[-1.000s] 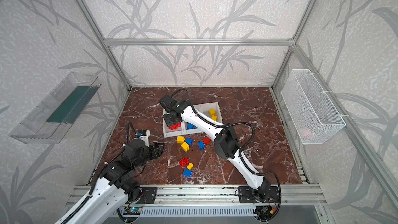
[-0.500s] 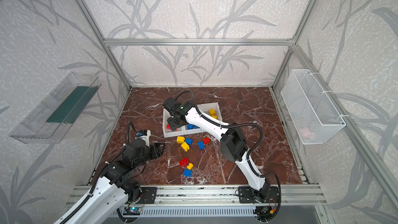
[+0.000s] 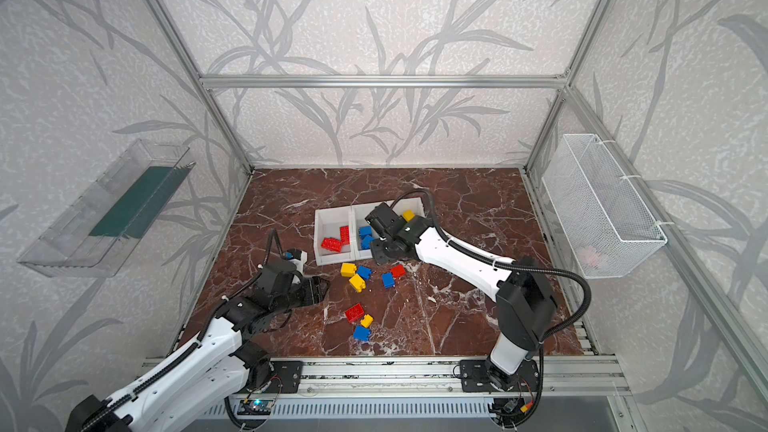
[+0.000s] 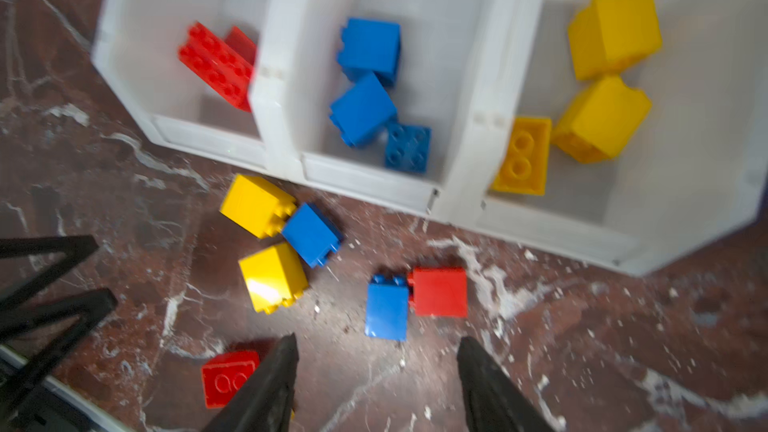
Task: Sort the legos into containers by color
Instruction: 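Draw the right gripper back while the left gripper grasps a yellow brick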
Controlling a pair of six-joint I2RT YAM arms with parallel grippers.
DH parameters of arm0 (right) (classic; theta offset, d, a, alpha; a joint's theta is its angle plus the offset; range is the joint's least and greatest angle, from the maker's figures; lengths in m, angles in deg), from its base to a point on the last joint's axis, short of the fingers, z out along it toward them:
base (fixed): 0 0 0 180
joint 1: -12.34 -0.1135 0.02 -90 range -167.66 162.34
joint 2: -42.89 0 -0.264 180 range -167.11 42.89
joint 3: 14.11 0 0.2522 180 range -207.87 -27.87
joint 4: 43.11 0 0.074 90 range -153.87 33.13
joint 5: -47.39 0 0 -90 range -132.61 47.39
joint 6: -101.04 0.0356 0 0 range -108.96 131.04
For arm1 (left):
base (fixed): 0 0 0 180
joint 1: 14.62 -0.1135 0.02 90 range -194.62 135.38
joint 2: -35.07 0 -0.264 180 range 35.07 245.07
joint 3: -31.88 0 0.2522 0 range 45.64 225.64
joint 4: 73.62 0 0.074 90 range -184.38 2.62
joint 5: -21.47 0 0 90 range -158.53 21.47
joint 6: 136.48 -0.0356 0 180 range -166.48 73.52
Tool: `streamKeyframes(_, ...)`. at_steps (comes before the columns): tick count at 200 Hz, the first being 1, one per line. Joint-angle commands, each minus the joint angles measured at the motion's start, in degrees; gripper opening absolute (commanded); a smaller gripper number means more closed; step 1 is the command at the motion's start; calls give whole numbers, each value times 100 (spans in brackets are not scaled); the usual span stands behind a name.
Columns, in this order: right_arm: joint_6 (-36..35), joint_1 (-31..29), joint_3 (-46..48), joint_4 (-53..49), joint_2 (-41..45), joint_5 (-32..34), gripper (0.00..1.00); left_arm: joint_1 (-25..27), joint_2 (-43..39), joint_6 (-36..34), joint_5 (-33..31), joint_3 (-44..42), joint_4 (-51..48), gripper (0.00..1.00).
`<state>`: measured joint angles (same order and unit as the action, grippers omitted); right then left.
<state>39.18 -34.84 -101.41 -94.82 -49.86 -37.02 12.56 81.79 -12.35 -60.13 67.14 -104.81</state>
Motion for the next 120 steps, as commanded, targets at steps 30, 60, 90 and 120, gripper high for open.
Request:
streamKeyframes(30,715,86,1320,178,1148,556,63,350,1185,-435,369,575,906,68)
streamKeyframes(60,1003,86,1668,81,1523,652,63,582,2020,-647,537,946,1293,69)
streamKeyframes(90,1182,85,1908,38,1773,637,63,758,2835,-924,582,1481,1109,69)
streamKeyframes(120,1269,84,2030,-45,1982,753,63,814,3303,-1040,487,1756,899,69)
